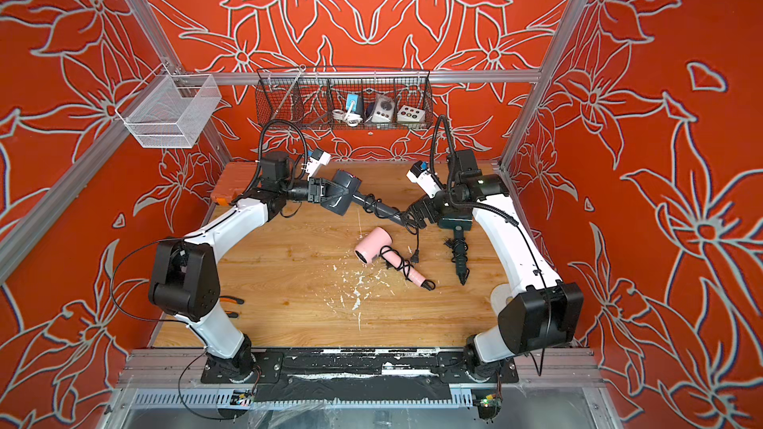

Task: Wrap the cord around the hair dryer
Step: Adjust the hair dryer.

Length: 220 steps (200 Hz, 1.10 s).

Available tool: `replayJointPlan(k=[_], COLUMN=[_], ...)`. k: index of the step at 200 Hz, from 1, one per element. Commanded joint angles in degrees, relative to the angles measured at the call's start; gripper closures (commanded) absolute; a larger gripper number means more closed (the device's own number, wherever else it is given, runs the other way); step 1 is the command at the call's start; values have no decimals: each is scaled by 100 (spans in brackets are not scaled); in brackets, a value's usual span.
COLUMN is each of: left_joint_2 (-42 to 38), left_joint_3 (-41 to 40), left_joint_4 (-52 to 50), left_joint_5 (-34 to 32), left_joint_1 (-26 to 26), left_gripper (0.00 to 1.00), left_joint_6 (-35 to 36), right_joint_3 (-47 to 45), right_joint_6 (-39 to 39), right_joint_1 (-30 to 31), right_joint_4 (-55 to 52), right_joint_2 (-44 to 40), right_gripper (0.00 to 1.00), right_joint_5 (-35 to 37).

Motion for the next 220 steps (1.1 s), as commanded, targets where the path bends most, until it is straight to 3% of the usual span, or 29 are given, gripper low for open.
replayJointPlan(k=[1, 41, 85, 153, 177, 220], left_joint_2=[-108, -219, -498, -809, -811, -878], left_joint_3=[214, 173, 122, 191, 287, 337], left_joint_4=[383, 409, 332, -82, -352, -972], left_joint_5=[-2, 24, 92, 322, 360, 367], left_joint_1=[33, 28, -87, -257, -361, -425], left_gripper=[100, 100, 100, 100, 100, 100], left_joint_6=[16, -15, 9, 239, 399, 831], right_joint_3=[-41, -210, -183, -755, -891, -931], right_joint_6=[128, 19, -584, -1259, -1398, -1536], right_joint_1=[191, 659, 1538, 1603, 1602, 1603], right_joint_4=[-222, 122, 914, 2205, 2492, 2611], right_joint_2=[-416, -443, 81, 112, 36, -254], right_gripper=[1, 1, 1, 6, 25, 75], right_joint_5=[-571, -380, 1460, 1724, 1538, 1165])
